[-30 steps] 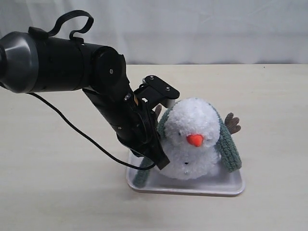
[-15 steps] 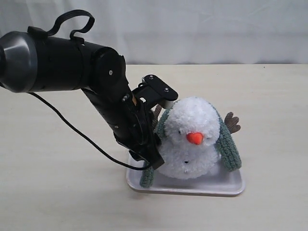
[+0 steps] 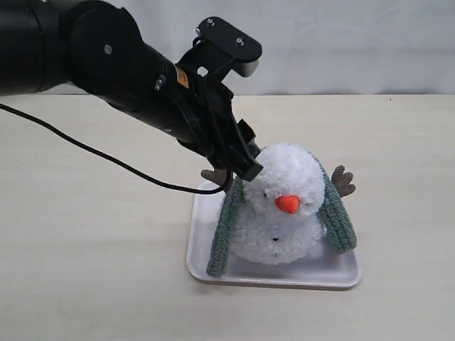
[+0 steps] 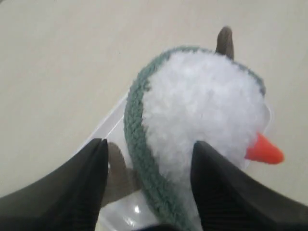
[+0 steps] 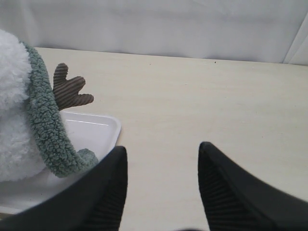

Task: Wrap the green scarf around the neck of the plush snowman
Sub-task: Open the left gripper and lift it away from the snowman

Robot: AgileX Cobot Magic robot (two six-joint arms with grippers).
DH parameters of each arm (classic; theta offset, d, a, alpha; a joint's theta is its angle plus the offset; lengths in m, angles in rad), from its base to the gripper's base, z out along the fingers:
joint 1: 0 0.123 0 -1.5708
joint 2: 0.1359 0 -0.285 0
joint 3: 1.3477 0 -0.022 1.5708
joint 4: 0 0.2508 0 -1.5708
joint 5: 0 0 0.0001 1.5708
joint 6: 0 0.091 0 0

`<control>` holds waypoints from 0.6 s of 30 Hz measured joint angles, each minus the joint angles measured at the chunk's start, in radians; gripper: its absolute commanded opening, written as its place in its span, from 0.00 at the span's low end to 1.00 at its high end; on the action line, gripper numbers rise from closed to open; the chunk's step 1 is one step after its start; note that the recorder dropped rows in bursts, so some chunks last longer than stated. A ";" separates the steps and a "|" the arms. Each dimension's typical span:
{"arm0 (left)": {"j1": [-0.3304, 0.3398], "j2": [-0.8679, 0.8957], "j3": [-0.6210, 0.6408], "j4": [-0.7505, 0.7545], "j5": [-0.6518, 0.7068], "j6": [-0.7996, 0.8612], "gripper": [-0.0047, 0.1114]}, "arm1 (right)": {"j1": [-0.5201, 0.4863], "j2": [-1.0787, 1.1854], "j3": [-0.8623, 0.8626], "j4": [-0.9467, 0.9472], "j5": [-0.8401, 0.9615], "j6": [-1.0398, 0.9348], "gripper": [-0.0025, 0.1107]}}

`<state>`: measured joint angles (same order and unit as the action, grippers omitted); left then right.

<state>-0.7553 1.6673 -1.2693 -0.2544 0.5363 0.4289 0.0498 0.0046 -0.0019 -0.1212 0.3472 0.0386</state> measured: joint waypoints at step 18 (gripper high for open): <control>-0.177 -0.034 0.000 -0.091 -0.109 0.225 0.06 | 0.000 0.000 0.000 0.000 0.000 0.000 0.42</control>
<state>-0.9320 1.6331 -1.2693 -0.3455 0.4270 0.6539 0.0498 0.0046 -0.0019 -0.1212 0.3472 0.0386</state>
